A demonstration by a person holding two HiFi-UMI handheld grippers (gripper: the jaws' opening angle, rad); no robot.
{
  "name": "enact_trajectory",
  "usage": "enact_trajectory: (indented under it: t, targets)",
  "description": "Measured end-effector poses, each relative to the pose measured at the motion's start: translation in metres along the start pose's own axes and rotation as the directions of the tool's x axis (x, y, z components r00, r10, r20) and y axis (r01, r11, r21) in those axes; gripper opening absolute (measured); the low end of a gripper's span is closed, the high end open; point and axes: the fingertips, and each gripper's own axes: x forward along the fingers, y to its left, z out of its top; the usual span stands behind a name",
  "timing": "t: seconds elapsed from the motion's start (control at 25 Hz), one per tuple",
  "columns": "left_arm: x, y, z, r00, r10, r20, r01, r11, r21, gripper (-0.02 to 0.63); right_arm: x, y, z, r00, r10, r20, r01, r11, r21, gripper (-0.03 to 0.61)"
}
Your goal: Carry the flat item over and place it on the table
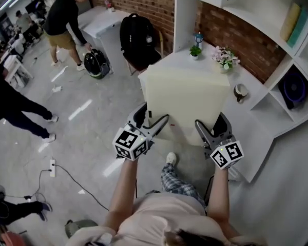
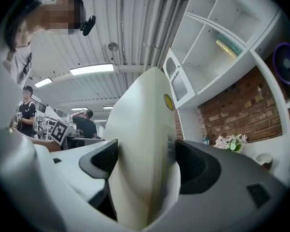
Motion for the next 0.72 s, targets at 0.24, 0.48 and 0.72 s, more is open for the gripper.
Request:
enact_trajectory:
  t: [0.24, 0.48, 0.72]
  targets:
    - [0.081, 0.073, 0.005, 1.0, 0.013, -0.012, -0.014, 1.0, -0.009, 0.347, 0.087, -0.069, -0.006, 1.0, 0.008, -0.021, -0.008, 1.0, 0.018, 0.382]
    - [0.138, 0.13, -0.004, 0.998, 0.031, -0.047, -0.032, 0.999, -0.04, 0.347, 0.151, -0.119, -0.021, 0.998, 0.015, -0.063, -0.012, 0.999, 0.038, 0.382]
    - [0.172, 0.154, -0.008, 0.997, 0.036, -0.068, -0.039, 0.998, -0.052, 0.347, 0.18, -0.151, -0.029, 0.997, 0.015, -0.081, -0.01, 0.998, 0.061, 0.382]
